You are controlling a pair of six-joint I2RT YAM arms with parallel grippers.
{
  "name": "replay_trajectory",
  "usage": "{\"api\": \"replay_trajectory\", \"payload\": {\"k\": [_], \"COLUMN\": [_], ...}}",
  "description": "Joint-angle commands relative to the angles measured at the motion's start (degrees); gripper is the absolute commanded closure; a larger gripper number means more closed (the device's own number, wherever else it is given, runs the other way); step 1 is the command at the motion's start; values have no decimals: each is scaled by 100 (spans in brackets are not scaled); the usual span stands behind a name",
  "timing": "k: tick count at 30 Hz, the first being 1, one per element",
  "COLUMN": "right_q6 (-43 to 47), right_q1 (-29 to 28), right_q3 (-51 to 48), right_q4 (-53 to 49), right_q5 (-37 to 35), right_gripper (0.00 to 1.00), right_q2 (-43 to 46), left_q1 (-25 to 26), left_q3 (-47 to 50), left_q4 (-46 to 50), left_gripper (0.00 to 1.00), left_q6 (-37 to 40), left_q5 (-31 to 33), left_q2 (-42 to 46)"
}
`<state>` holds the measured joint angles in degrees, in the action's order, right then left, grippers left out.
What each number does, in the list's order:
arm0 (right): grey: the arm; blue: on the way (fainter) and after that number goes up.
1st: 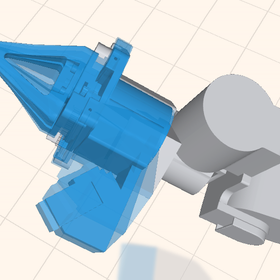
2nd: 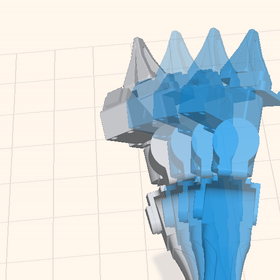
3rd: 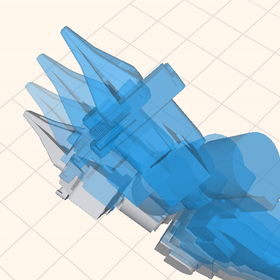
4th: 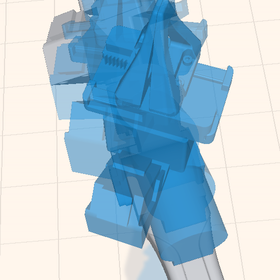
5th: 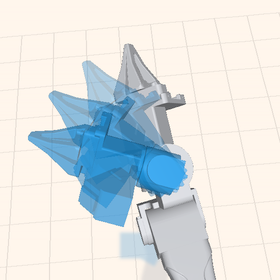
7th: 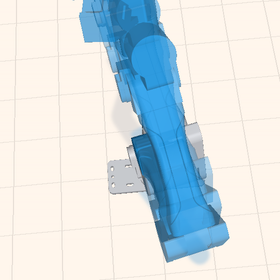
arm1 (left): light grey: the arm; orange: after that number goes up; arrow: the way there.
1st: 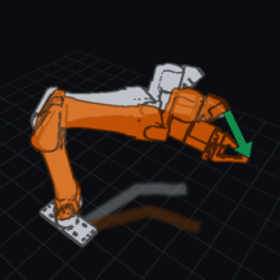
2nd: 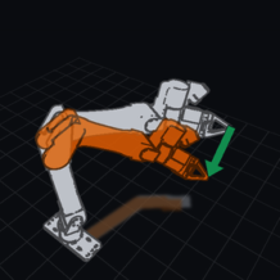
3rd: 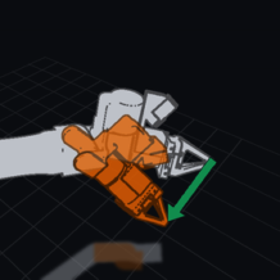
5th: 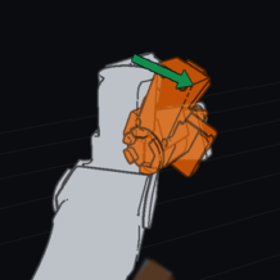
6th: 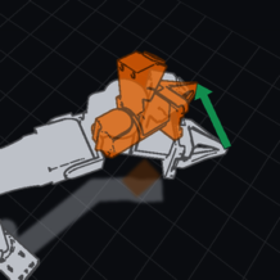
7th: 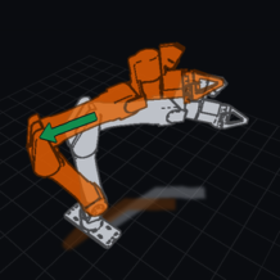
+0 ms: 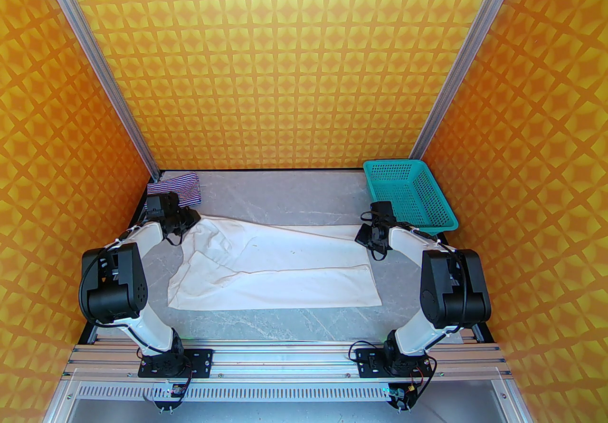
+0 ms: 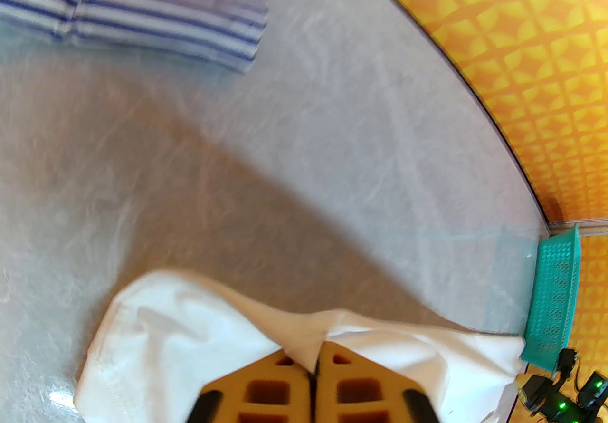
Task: Fold and stack the mixed laundry pile
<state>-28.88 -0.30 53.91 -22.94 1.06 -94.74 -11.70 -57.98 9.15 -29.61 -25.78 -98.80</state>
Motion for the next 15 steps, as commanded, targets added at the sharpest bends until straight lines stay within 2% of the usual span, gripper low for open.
{"api": "replay_trajectory", "payload": {"k": [1,3,4,7,11,15], "right_q6": [-95,-67,-57,-49,-74,-87], "right_q1": [20,21,21,21,21,21], "right_q3": [-169,-179,-179,-155,-145,-135], "right_q4": [26,13,1,-23,9,41], "right_q5": [79,38,25,15,43,77], "right_gripper": [100,100,100,100,100,100], "right_q2": [-158,-129,-124,-106,-138,-176], "left_q1": [-97,-103,-96,18,738,1375], "left_q3": [145,124,102,199,437,642], "left_q4": [-180,-103,-33,200,583,661], "left_gripper": [66,47,43,45,45,43], "left_q6": [-57,-63,-54,-122,-102,-186], "left_q5": [-87,-78,-76,-75,208,521], "left_q2": [-99,15,79,465,1010,1009]}}
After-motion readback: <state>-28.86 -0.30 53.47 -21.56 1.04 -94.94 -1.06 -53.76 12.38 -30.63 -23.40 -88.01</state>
